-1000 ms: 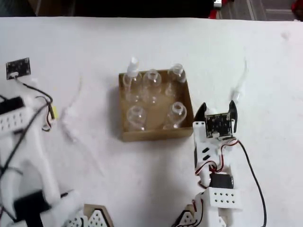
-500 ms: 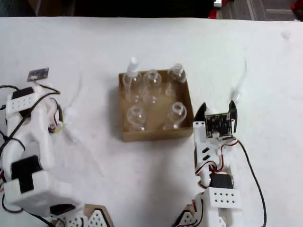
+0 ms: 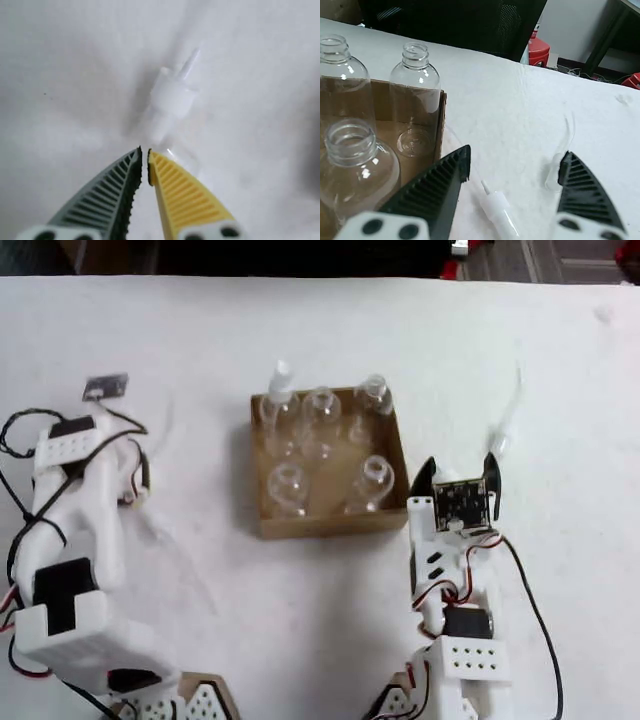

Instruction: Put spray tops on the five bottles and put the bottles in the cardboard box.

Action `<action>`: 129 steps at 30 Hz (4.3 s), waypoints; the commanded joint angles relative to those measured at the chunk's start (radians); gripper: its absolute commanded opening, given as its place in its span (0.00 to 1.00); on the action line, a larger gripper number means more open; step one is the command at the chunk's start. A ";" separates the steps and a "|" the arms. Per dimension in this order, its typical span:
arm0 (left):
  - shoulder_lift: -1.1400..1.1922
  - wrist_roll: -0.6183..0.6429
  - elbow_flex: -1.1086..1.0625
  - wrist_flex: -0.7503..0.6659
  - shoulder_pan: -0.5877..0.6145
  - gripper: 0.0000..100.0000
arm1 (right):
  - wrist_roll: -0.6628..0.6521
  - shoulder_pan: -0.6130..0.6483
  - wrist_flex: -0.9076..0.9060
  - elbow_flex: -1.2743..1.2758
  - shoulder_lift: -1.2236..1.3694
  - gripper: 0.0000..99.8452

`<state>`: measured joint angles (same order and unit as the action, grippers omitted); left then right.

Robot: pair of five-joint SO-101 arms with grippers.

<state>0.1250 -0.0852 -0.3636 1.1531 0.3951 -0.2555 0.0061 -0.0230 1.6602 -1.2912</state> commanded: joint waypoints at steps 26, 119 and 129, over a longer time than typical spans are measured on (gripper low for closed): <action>0.814 0.140 1.128 0.037 -0.191 0.02 | -0.014 0.013 0.024 -0.003 0.001 0.26; 0.111 0.862 0.255 0.192 0.096 0.26 | -0.014 0.041 0.018 -0.002 -0.004 0.26; 0.217 0.873 0.256 0.101 0.093 0.26 | -0.014 0.041 0.018 -0.002 -0.005 0.26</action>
<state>0.3429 0.7756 -0.1151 1.2896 0.4795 -0.2555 0.0368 -0.0230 1.6602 -1.2912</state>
